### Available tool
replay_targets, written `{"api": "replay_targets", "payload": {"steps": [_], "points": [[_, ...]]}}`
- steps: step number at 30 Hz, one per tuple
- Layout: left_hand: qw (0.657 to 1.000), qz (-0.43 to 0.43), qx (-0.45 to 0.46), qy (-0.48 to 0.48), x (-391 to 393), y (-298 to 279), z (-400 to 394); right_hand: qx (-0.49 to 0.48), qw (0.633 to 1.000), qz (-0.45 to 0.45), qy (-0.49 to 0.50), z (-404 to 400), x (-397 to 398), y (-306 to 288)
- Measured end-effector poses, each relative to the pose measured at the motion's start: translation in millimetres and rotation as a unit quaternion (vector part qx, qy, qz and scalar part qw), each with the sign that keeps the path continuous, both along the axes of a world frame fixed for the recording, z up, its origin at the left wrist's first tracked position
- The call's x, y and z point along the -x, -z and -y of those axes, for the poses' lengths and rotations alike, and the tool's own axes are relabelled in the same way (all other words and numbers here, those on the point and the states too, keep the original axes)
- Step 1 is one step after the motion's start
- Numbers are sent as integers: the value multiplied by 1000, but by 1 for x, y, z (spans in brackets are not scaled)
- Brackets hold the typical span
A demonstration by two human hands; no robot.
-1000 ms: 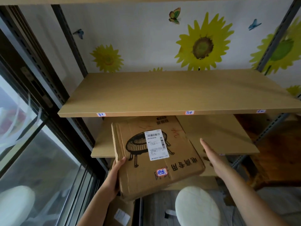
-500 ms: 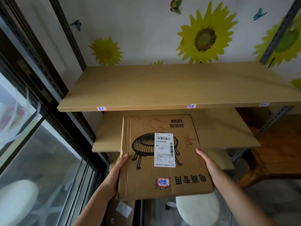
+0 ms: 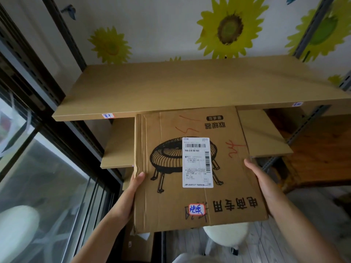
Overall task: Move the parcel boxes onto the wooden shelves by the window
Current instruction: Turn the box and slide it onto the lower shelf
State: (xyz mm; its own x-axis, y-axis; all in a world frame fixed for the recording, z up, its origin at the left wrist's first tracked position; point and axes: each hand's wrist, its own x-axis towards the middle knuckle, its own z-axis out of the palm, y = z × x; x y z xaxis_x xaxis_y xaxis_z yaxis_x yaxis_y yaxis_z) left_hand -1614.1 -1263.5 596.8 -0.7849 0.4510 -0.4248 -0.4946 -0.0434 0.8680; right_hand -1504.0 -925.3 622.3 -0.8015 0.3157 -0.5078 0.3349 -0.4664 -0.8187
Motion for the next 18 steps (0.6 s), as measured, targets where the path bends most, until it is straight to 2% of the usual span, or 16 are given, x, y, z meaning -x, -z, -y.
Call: {"api": "replay_targets", "payload": {"steps": [5,9,18], "points": [[999,-20,-22,14,-4,-32,1,-41,998,-48,22,0,-4,-28],[999,-25,-39,4,-6,-46,1,-52,997,-54,37,2,-11,-33],[999,-38,3,-1,-9,-37,5,-39,997,-59,38,9,-21,-47]]}}
